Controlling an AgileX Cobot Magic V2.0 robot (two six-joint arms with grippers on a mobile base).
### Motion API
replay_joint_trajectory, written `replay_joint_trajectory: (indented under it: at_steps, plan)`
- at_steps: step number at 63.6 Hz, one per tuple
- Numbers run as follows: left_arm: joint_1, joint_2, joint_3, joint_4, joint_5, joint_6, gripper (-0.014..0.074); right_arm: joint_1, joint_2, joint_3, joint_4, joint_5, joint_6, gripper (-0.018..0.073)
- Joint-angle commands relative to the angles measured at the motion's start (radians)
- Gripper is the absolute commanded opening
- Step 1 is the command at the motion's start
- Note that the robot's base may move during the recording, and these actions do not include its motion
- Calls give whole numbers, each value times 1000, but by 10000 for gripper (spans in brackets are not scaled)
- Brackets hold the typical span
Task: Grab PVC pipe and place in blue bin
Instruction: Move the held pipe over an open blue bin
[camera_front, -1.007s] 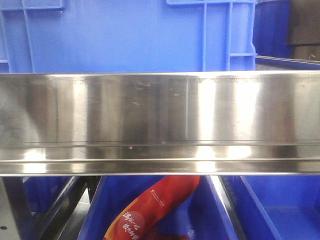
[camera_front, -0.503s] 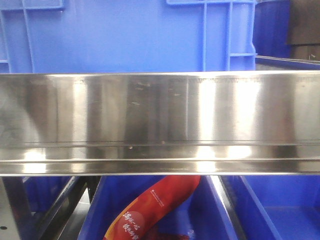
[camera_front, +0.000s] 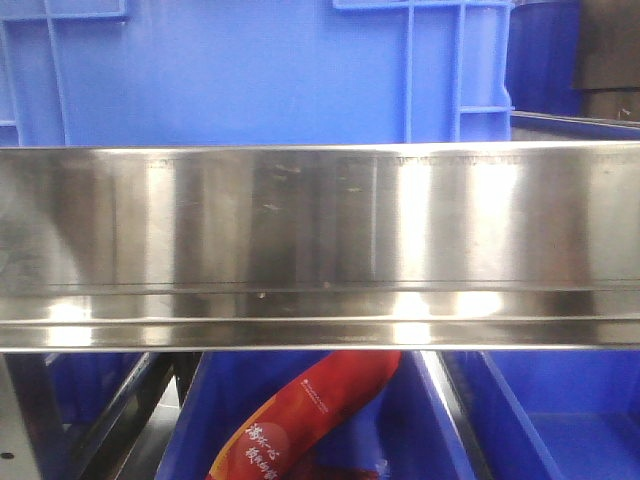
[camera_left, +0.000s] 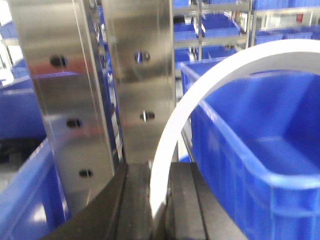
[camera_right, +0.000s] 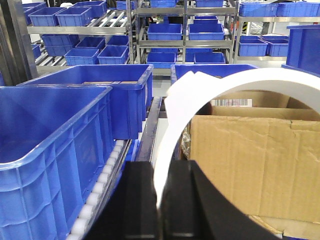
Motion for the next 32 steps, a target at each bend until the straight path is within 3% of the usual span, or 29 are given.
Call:
replay_joint_trajectory:
  at_steps: [1,26,32]
  plan:
    - [0,-5,0,-2,-62,-5,-111,-3,-4,-5,1,-27,-7,-168]
    - [0,-5,0,-26,-73,-5,-111,-3,-4,-5,12,-27,-7,-168]
    - [0,-5,0,-26,-73,-5,-111,-3,-4,-5,54,-27,-7,-168]
